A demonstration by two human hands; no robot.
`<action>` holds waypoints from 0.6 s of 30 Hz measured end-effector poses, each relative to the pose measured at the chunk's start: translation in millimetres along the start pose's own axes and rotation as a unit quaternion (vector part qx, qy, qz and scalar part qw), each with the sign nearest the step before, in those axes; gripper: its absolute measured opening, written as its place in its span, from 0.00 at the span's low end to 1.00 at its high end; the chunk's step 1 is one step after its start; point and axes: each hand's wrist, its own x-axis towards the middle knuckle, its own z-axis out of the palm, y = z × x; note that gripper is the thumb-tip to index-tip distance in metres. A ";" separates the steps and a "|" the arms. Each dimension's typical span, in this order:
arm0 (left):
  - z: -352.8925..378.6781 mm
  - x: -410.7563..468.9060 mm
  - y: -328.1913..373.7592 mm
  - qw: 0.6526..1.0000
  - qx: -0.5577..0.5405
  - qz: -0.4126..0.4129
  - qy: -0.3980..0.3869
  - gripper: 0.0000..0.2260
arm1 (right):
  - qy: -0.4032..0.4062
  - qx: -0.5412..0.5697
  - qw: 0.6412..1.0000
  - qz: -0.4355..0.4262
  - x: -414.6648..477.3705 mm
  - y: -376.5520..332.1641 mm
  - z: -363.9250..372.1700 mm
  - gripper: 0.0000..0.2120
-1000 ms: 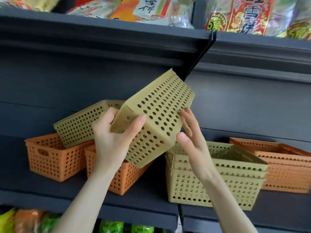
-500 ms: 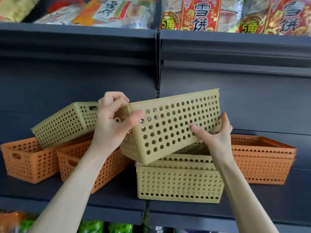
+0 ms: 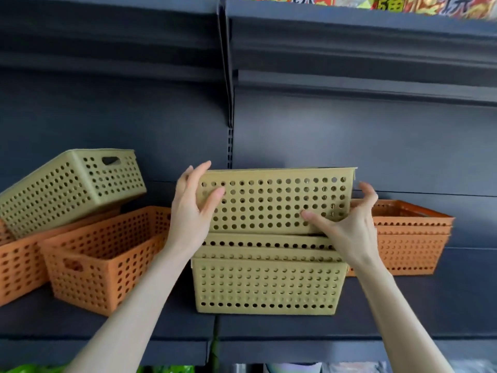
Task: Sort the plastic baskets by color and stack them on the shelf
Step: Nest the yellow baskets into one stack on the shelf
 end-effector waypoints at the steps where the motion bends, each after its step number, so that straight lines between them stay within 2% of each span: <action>1: 0.3 -0.6 -2.5 1.000 0.005 0.007 0.003 0.20 | -0.018 -0.013 1.000 -0.012 -3.6 3.0 0.2 0.55; 4: -0.3 -7.0 -11.1 1.000 0.015 0.013 0.010 0.21 | -0.050 -0.022 0.998 -0.037 -11.6 6.4 2.2 0.60; 8: 4.0 -23.8 -19.4 1.000 0.007 -0.010 0.025 0.24 | -0.053 -0.009 0.997 -0.057 -13.2 11.6 1.0 0.57; 10: 7.5 -32.1 -20.6 0.999 0.017 -0.003 0.045 0.25 | -0.052 0.023 0.996 -0.074 -13.6 17.1 0.8 0.47; 13: 11.2 -39.8 -24.5 0.997 0.027 0.029 0.059 0.22 | -0.068 -0.029 0.993 -0.093 -16.6 24.6 3.5 0.32; 15: 13.5 -42.9 -29.3 0.996 0.049 0.033 0.061 0.21 | -0.074 -0.023 0.993 -0.086 -16.9 27.3 7.2 0.29; 18: 25.1 -51.0 -31.0 0.983 0.157 0.058 0.076 0.19 | -0.089 -0.005 0.993 -0.082 -18.9 34.1 3.2 0.24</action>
